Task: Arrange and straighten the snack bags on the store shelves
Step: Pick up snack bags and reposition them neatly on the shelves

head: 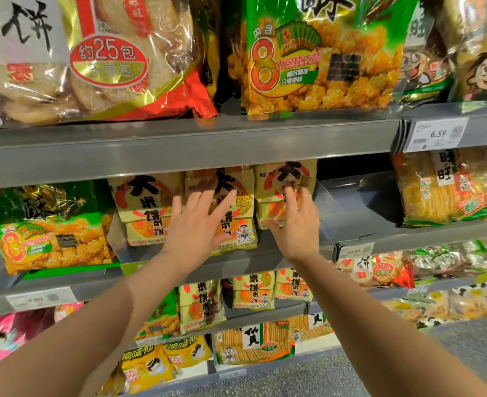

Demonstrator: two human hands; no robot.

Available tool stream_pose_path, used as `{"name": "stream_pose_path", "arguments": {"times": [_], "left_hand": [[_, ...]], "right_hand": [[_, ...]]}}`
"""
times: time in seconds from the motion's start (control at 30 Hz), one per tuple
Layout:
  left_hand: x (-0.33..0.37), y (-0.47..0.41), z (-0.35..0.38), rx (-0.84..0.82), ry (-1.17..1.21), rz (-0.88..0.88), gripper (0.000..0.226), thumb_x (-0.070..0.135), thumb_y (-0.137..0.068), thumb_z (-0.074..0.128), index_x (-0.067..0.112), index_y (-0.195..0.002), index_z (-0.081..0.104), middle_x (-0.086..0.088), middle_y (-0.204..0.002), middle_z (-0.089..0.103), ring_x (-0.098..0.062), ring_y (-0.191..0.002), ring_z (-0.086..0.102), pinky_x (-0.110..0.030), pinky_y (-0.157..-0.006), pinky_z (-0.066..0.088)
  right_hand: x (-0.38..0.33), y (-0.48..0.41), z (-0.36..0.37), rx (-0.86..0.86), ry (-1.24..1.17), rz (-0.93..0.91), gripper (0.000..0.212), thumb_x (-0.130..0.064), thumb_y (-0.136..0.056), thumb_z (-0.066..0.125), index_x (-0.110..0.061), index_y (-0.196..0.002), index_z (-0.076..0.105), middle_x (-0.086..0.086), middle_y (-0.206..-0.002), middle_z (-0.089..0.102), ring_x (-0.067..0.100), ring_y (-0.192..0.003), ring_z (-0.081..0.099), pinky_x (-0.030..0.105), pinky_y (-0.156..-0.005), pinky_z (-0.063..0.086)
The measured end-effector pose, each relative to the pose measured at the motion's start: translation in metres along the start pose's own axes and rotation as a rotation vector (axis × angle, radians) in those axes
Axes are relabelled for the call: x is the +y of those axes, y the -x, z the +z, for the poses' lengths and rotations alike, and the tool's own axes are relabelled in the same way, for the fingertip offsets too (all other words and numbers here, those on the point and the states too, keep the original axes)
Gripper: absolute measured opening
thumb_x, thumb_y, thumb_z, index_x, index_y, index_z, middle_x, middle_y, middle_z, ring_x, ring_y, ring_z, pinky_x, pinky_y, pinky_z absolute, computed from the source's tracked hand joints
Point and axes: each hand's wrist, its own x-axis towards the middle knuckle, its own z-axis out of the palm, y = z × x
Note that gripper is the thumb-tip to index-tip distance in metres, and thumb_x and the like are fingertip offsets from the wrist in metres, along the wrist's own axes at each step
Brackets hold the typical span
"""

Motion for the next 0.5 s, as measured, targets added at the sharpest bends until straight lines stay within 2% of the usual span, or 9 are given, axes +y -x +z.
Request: {"name": "stream_pose_path", "arguments": {"times": [0.07, 0.13, 0.2, 0.23, 0.3, 0.37, 0.43, 0.5], "left_hand": [[0.013, 0.004, -0.008, -0.055, 0.108, -0.027, 0.075, 0.054, -0.082, 0.056, 0.023, -0.144, 0.028, -0.008, -0.133, 0.049, -0.026, -0.123, 0.045, -0.049, -0.102, 0.031], [0.021, 0.006, -0.015, -0.079, 0.284, -0.116, 0.057, 0.049, -0.091, 0.044, 0.022, -0.14, 0.035, -0.002, -0.13, 0.053, -0.021, -0.119, 0.049, -0.04, -0.099, 0.036], [0.026, 0.015, -0.024, -0.044, 0.49, -0.201, 0.038, 0.041, -0.095, 0.042, 0.02, -0.123, 0.055, 0.0, -0.099, 0.066, -0.017, -0.087, 0.061, -0.031, -0.075, 0.047], [0.025, 0.017, -0.023, -0.021, 0.563, -0.238, 0.032, 0.037, -0.095, 0.042, 0.018, -0.11, 0.062, 0.001, -0.081, 0.066, -0.016, -0.07, 0.059, -0.028, -0.062, 0.046], [0.023, 0.025, -0.021, 0.022, 0.645, -0.276, 0.036, 0.036, -0.095, 0.039, 0.013, -0.091, 0.066, -0.001, -0.065, 0.063, -0.018, -0.057, 0.056, -0.028, -0.052, 0.041], [0.026, 0.046, -0.007, 0.037, 0.673, -0.276, 0.044, 0.038, -0.094, 0.033, 0.009, -0.08, 0.063, -0.004, -0.062, 0.061, -0.022, -0.055, 0.056, -0.03, -0.051, 0.041], [0.034, 0.077, 0.021, 0.022, 0.655, -0.268, 0.043, 0.037, -0.094, 0.033, 0.011, -0.072, 0.059, -0.004, -0.059, 0.058, -0.022, -0.054, 0.055, -0.03, -0.05, 0.037], [0.042, 0.108, 0.057, -0.018, 0.628, -0.295, 0.041, 0.038, -0.093, 0.035, 0.013, -0.067, 0.055, -0.003, -0.058, 0.057, -0.024, -0.057, 0.054, -0.032, -0.051, 0.034]], "right_hand": [[-0.005, 0.005, -0.005, -0.031, 0.015, -0.039, 0.057, -0.038, -0.088, 0.058, -0.019, -0.138, 0.039, 0.008, -0.143, 0.042, 0.027, -0.135, 0.034, 0.045, -0.114, 0.021], [-0.009, 0.009, -0.011, -0.053, 0.014, -0.066, 0.038, -0.035, -0.093, 0.049, -0.02, -0.129, 0.052, 0.003, -0.129, 0.058, 0.024, -0.123, 0.047, 0.042, -0.11, 0.022], [-0.012, 0.021, -0.018, -0.036, -0.031, -0.11, 0.029, -0.028, -0.095, 0.045, -0.016, -0.115, 0.062, 0.004, -0.116, 0.064, 0.027, -0.11, 0.054, 0.039, -0.098, 0.034], [-0.013, 0.023, -0.021, -0.011, -0.074, -0.132, 0.026, -0.024, -0.094, 0.046, -0.014, -0.11, 0.064, 0.006, -0.111, 0.065, 0.028, -0.105, 0.055, 0.038, -0.091, 0.039], [-0.018, 0.031, -0.028, -0.005, -0.157, -0.164, 0.023, -0.019, -0.094, 0.047, -0.011, -0.105, 0.065, 0.007, -0.105, 0.065, 0.027, -0.1, 0.055, 0.035, -0.081, 0.042], [-0.02, 0.055, -0.022, -0.019, -0.186, -0.258, 0.022, -0.019, -0.093, 0.046, -0.011, -0.1, 0.065, 0.006, -0.096, 0.066, 0.023, -0.091, 0.058, 0.032, -0.073, 0.044], [-0.017, 0.087, 0.003, -0.032, -0.232, -0.384, 0.025, -0.023, -0.09, 0.045, -0.01, -0.094, 0.066, 0.004, -0.085, 0.068, 0.02, -0.077, 0.061, 0.028, -0.065, 0.044], [-0.007, 0.115, 0.038, -0.091, -0.28, -0.407, 0.032, -0.028, -0.088, 0.041, -0.01, -0.091, 0.067, 0.003, -0.08, 0.069, 0.02, -0.072, 0.062, 0.027, -0.061, 0.045]]}}
